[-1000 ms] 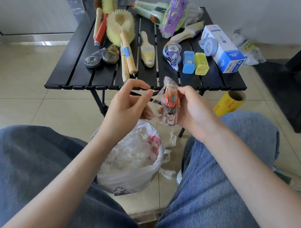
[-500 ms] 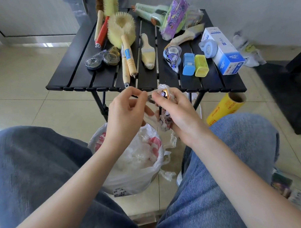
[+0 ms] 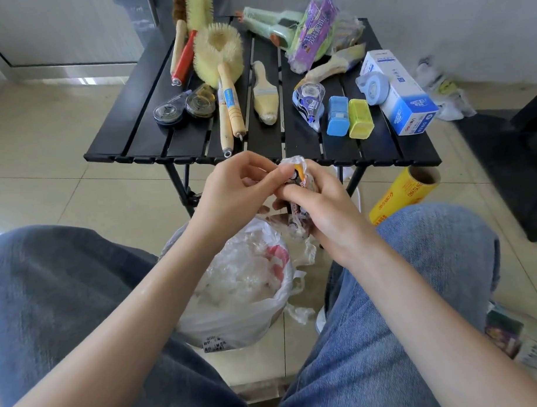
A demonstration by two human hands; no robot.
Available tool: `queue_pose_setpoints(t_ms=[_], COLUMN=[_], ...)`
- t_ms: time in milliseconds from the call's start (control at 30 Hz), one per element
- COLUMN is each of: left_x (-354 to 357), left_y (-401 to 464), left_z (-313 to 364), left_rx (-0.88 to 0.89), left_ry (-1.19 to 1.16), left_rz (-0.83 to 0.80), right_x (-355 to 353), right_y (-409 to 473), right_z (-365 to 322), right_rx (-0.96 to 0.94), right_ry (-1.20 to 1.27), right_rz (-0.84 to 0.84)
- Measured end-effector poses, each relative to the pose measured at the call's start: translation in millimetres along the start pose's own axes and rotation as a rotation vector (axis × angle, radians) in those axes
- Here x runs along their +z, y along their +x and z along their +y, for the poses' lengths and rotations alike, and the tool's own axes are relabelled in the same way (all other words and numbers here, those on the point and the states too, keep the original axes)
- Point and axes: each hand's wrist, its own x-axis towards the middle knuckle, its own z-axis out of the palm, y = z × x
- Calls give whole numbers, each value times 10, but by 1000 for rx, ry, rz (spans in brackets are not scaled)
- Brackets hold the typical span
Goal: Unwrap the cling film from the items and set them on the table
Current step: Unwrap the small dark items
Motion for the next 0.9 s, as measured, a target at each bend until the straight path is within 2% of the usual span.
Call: queue_pose_setpoints(t_ms=[100, 233, 333, 400, 467, 567, 667, 800, 900], left_x=[-43, -48, -45, -34, -21, 14, 18, 2, 31], left_y=[41, 41, 58, 67, 71, 48, 38, 29, -20], left_z=[-11, -26, -25, -19, -22, -16, -38, -24, -22], left_rx=[45, 169, 159, 115, 31, -109, -100, -184, -225], left_ry=[68, 302, 313, 260, 92, -175, -203, -354, -226], left_rz=[35, 124, 139, 131, 86, -59, -76, -30, -61], right_x=[-26, -41, -46, -75, -98, -108, -106, -80, -55], right_y=[-11, -18, -34, -37, -29, -3, 18, 10, -7], right_z=[24, 38, 10, -7, -3, 35, 67, 97, 105], right_rx=[17, 26, 40, 58, 85, 103, 88, 31, -101], right_ry=[44, 119, 188, 231, 243, 97, -90, -167, -257], right_rz=[13, 4, -41, -56, -43, 40, 67, 119, 151])
